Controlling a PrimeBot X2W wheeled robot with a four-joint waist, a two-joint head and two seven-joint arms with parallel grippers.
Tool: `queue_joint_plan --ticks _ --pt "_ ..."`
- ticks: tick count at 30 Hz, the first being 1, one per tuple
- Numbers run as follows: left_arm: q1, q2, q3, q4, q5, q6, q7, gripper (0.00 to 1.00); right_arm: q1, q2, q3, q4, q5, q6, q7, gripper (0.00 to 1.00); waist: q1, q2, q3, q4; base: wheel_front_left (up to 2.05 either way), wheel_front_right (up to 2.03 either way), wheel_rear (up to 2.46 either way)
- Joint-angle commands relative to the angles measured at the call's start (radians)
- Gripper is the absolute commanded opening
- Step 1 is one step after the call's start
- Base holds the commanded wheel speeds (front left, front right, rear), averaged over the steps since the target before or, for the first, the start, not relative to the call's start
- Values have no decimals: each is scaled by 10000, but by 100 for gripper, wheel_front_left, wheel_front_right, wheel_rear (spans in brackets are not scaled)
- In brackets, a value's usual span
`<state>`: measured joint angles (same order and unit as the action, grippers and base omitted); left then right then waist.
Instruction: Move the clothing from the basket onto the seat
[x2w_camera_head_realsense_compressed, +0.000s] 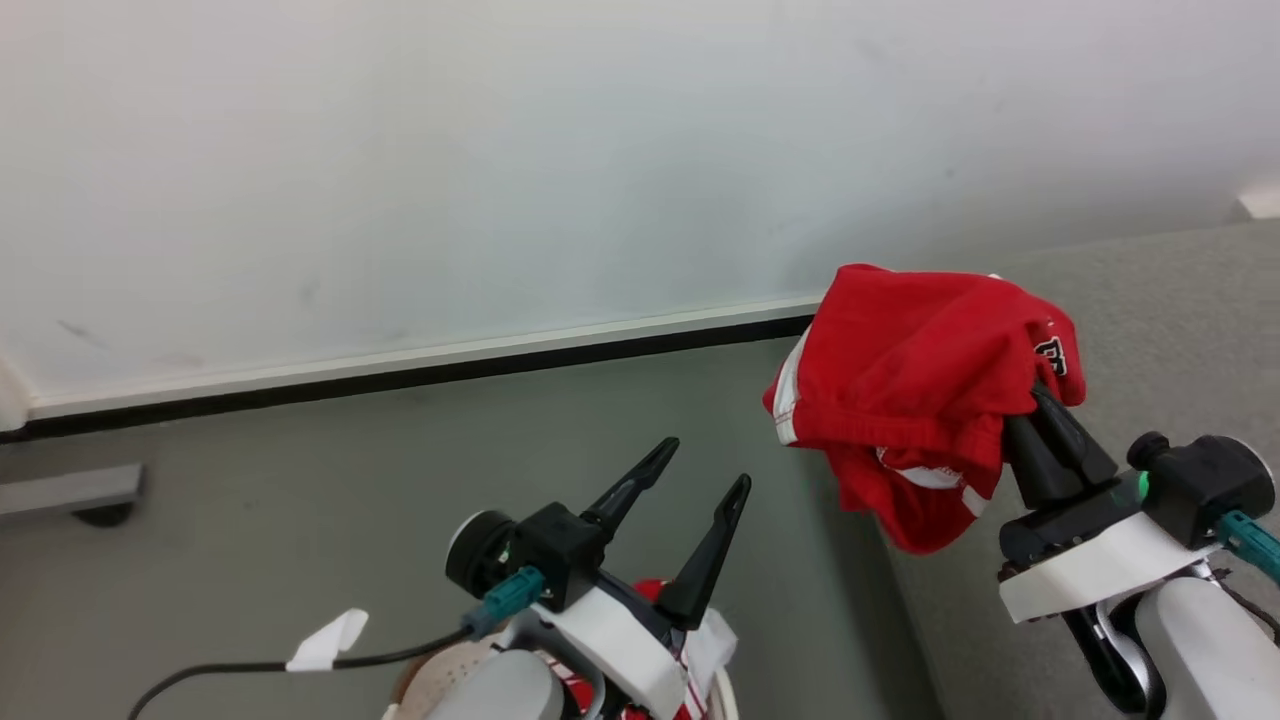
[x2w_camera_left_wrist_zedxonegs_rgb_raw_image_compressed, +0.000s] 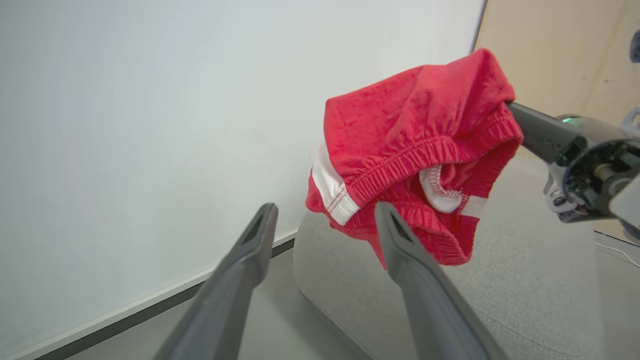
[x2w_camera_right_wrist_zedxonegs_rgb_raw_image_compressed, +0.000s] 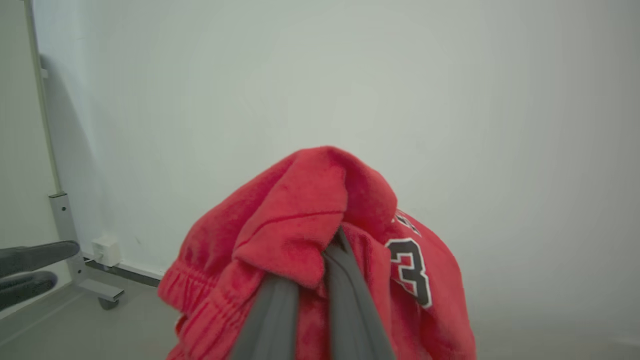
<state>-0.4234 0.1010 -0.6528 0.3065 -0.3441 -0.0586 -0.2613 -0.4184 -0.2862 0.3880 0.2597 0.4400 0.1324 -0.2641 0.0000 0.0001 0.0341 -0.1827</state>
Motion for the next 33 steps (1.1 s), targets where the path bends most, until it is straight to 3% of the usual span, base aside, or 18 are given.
queue_joint_plan --ticks 1,11,16,24,33 --pt "-41 59 25 -34 83 3 -28 100 175 -63 -96 -32 -12 -32 -2 0 0 -1 141 -814 0 0 0" --pt "-175 152 180 57 273 18 -31 100 510 93 -652 -245 -41 -30 -2 0 0 -1 424 -2851 0 0 0" --pt "-214 160 215 75 402 -69 -32 100 705 258 -940 -324 -6 -30 -3 0 0 -1 671 -3541 0 0 0" --pt "-698 14 103 453 587 -306 -33 100 1025 448 -1601 -639 -252 -30 -2 0 0 -1 1216 -3697 0 0 0" --pt "-961 90 220 628 713 -367 -34 100 500 576 -1570 -508 -118 -30 -3 0 0 -1 1759 -3718 0 0 0"
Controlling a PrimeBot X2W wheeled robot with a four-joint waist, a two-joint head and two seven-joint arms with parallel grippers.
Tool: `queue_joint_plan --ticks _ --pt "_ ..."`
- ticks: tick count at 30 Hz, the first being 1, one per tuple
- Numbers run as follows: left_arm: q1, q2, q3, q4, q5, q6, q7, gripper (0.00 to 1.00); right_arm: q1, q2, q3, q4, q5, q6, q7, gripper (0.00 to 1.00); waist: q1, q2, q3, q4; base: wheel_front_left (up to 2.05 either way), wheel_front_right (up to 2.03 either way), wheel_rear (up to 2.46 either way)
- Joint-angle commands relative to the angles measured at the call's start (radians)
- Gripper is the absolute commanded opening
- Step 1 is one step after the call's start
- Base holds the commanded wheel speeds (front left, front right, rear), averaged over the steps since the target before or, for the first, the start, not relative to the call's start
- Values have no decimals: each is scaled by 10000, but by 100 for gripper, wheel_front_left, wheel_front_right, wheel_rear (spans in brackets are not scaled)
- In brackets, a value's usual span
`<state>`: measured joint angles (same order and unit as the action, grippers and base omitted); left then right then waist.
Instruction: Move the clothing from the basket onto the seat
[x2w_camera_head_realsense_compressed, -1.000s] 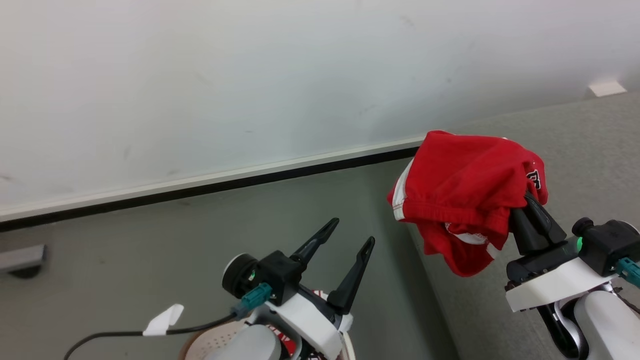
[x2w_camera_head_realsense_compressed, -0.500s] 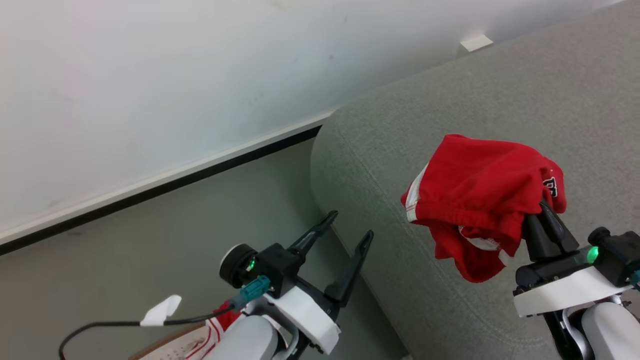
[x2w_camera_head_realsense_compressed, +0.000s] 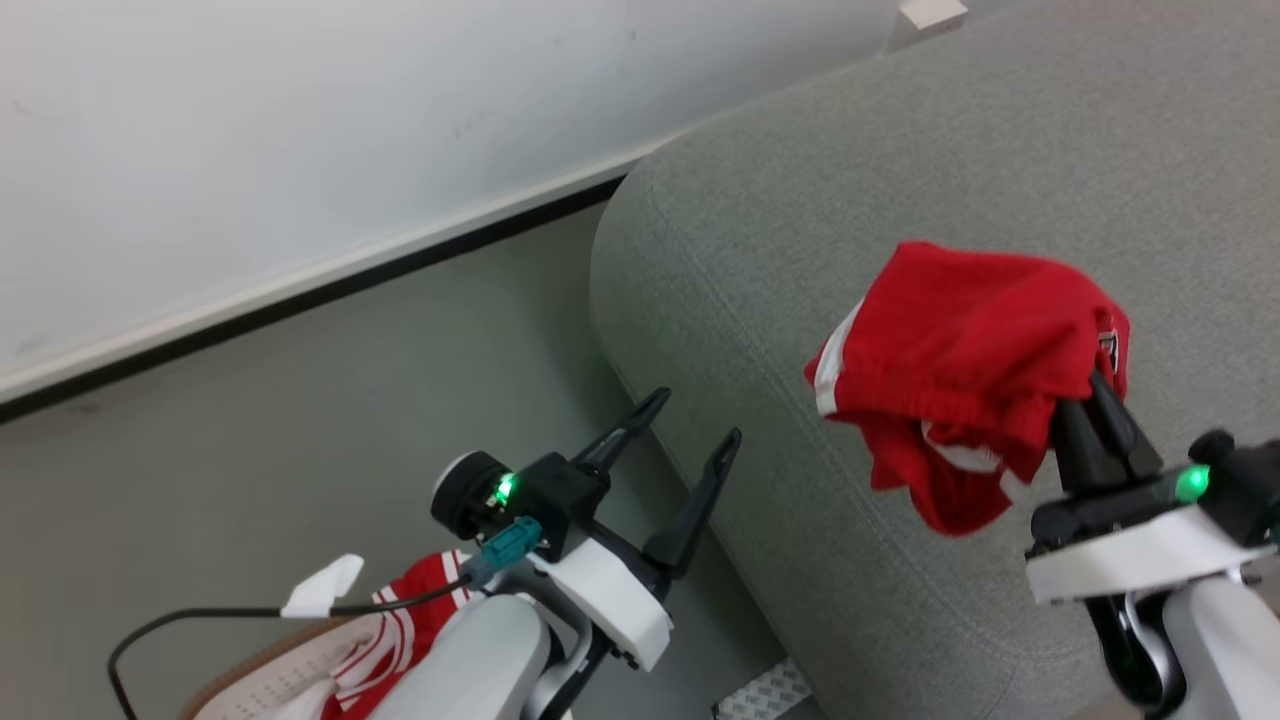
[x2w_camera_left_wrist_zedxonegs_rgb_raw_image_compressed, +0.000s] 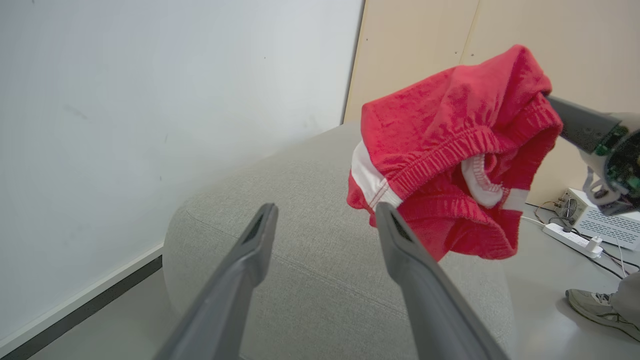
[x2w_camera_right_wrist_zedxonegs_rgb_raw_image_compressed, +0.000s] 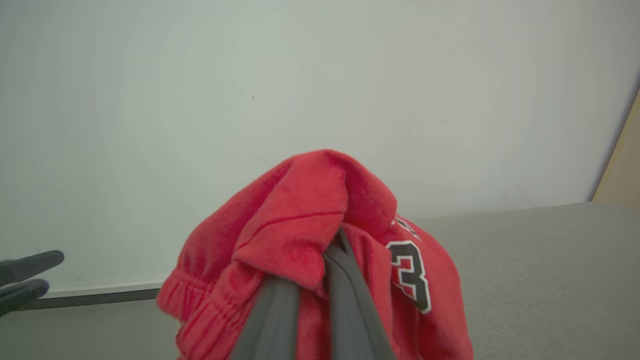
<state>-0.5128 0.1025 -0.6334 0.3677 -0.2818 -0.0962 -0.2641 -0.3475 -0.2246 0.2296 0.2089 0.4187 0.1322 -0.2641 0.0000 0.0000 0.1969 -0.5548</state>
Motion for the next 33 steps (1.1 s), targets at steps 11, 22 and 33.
queue_joint_plan --ticks 11,22,33 --pt "-1004 414 -109 -406 614 91 365 100 -2815 -954 -986 1659 1242 -28 -2 0 0 0 2548 1338 0 0 0" --pt "-1827 564 -281 -890 960 212 675 100 -5196 -2318 -2008 4309 1755 -28 -2 0 0 0 4653 2680 0 0 0" --pt "-2042 510 -291 -733 880 331 383 100 -6013 -2870 -201 8107 1802 -27 262 35 0 0 5003 3170 0 0 0"
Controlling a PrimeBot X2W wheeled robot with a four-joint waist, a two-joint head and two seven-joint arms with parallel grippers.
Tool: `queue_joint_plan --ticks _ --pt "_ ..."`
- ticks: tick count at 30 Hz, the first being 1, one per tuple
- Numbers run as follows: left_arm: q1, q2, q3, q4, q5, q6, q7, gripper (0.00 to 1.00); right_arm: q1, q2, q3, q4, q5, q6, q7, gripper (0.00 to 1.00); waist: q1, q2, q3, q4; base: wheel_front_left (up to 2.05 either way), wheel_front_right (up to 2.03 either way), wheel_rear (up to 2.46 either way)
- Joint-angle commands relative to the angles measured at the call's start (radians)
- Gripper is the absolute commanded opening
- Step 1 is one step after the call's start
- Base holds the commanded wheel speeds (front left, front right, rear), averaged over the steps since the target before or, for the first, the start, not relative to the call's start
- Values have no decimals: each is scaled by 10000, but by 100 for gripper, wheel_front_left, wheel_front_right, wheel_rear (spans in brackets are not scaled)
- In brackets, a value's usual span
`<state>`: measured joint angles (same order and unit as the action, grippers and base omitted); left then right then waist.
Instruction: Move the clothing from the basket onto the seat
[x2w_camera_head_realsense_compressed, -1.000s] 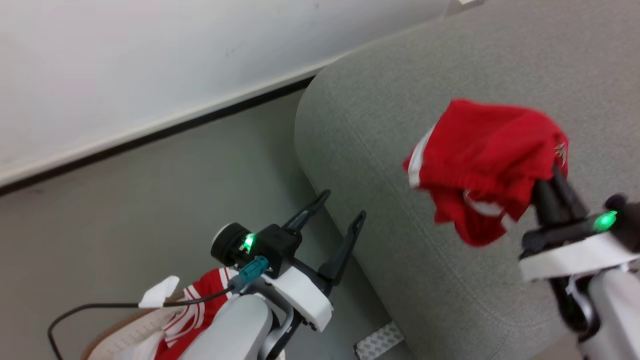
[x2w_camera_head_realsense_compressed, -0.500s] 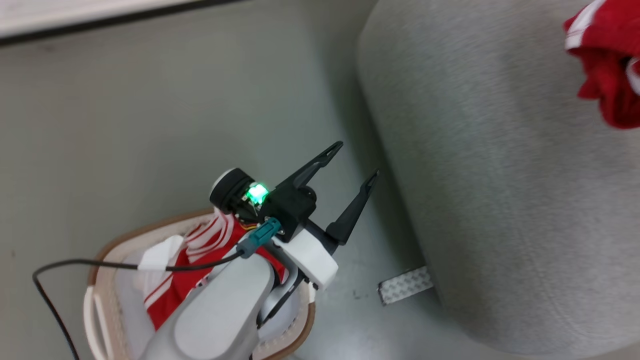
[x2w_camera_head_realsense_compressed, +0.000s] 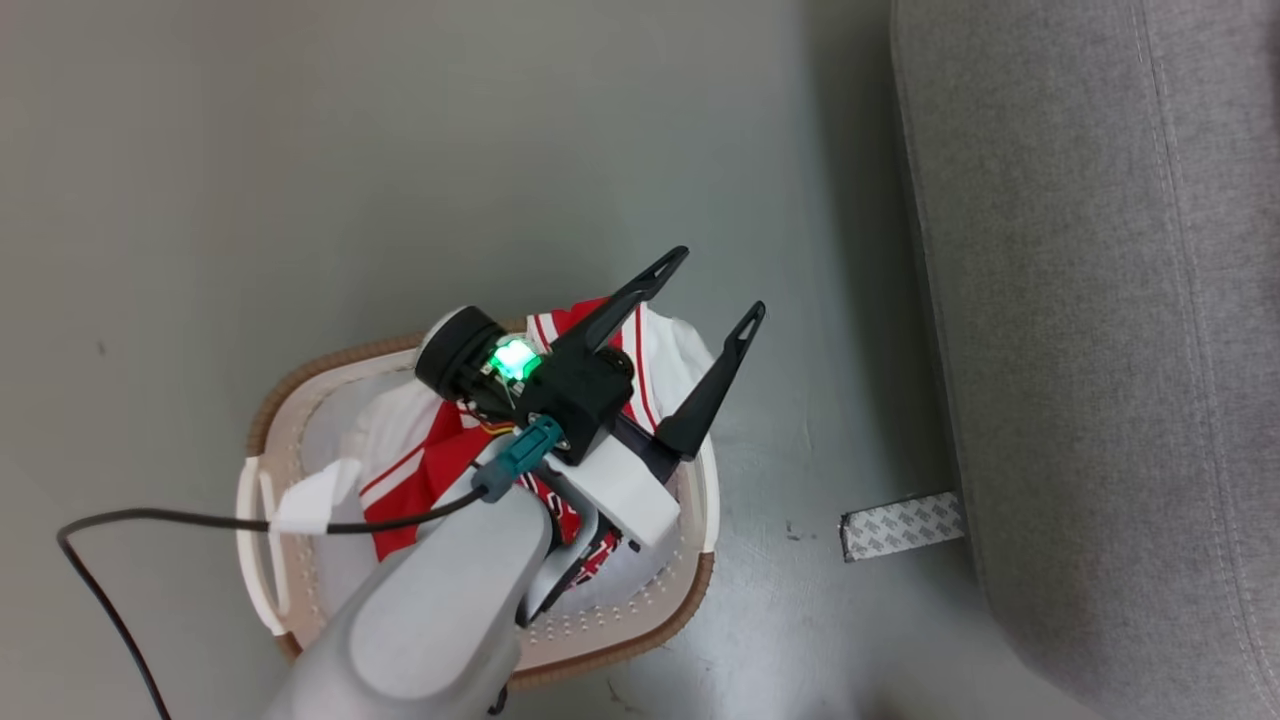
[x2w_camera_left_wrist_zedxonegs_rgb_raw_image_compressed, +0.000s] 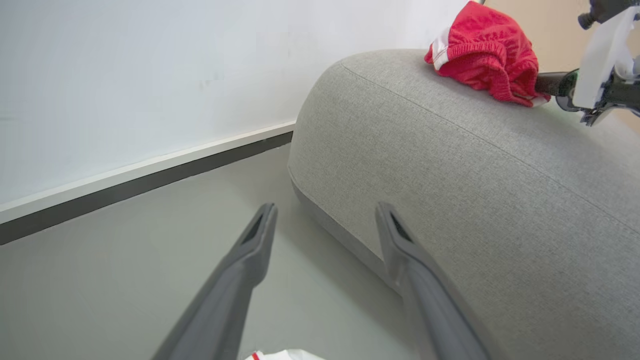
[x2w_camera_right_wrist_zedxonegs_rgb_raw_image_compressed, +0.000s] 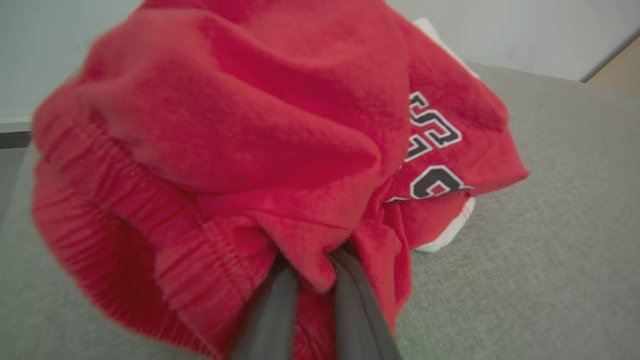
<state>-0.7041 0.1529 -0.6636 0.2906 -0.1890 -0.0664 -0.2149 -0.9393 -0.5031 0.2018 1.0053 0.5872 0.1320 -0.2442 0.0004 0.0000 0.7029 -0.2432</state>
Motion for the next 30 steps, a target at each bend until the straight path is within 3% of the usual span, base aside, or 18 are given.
queue_joint_plan --ticks 1,2,8,17,24,30 --pt "-133 -10 23 72 -70 39 -130 100 -113 -105 208 311 196 -25 52 90 -4 0 -130 66 0 0 0" --pt "-121 -12 40 113 -93 55 -186 100 -115 -110 337 430 258 -25 21 100 -4 0 -219 62 0 0 0" --pt "202 -76 89 409 -299 71 -341 100 17 -219 1122 708 618 -25 -125 100 -4 0 -1109 -53 0 0 0" --pt "1287 -192 596 604 -961 118 -504 100 818 -818 3277 235 704 -25 183 100 -4 0 -3744 -60 0 0 0" --pt "2354 7 1525 84 -1277 300 -494 100 1360 -1149 3759 -1213 1345 -25 -131 100 -4 0 -5517 132 0 0 0" --pt "3310 160 2580 -339 -1583 567 -496 100 2170 -1025 3429 -3058 1769 -25 -208 100 -4 0 -6521 476 0 0 0"
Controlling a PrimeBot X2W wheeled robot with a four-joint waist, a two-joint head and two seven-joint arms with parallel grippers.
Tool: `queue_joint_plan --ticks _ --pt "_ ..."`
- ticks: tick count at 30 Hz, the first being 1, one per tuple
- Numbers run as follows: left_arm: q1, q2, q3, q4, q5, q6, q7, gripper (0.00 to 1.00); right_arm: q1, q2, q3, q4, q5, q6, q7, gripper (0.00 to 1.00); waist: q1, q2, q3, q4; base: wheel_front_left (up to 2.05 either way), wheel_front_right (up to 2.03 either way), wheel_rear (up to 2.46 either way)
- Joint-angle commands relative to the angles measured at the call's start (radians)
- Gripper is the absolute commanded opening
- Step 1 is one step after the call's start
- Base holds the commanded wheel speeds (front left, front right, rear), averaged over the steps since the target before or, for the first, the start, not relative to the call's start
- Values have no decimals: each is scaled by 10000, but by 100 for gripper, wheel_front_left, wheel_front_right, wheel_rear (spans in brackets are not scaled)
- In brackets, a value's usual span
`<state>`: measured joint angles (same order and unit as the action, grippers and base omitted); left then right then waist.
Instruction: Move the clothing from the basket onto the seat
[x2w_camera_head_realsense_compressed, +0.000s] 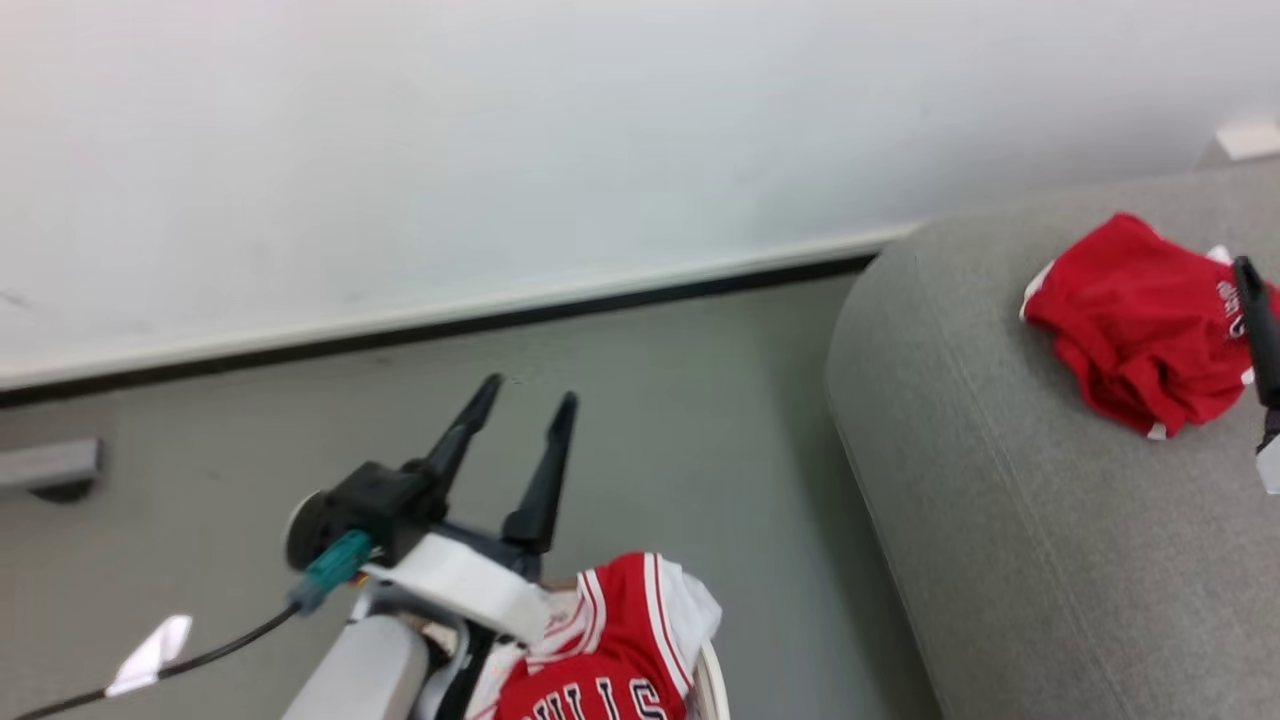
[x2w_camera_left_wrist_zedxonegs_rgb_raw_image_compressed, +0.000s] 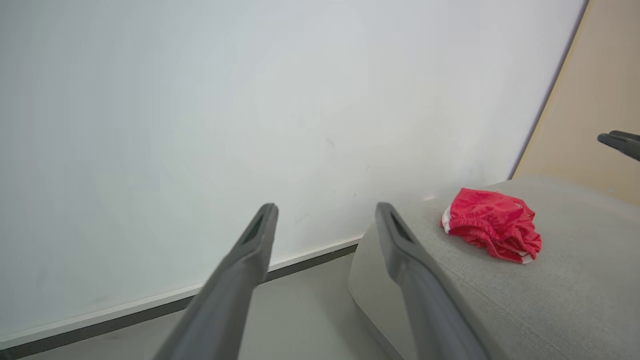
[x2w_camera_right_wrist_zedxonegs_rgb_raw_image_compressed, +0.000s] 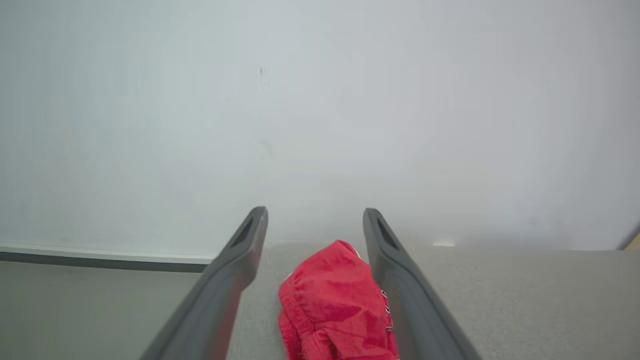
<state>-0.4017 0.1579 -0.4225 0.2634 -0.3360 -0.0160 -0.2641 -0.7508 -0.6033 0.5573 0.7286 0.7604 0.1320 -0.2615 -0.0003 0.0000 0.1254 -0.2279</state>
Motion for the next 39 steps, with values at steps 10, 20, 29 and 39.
queue_joint_plan --ticks 10,20,29,39 --pt "2070 520 2179 -586 190 794 -4 100 2756 1492 -1788 -2656 -778 -25 -38 100 3 0 -1227 720 0 0 0" --pt "3276 -173 3478 -849 752 1007 -5 100 5153 3077 -3544 -3993 -2515 -25 -40 100 3 0 -1335 1115 0 0 0" --pt "3629 -729 4072 -845 1450 530 -5 100 6238 4036 -4279 -4511 -3492 -25 -40 100 3 0 -1308 1236 0 0 0" --pt "3553 -977 4453 -750 1844 164 -5 100 6055 4021 -4263 -4338 -3670 -25 -41 100 3 0 -1271 1206 0 0 0"
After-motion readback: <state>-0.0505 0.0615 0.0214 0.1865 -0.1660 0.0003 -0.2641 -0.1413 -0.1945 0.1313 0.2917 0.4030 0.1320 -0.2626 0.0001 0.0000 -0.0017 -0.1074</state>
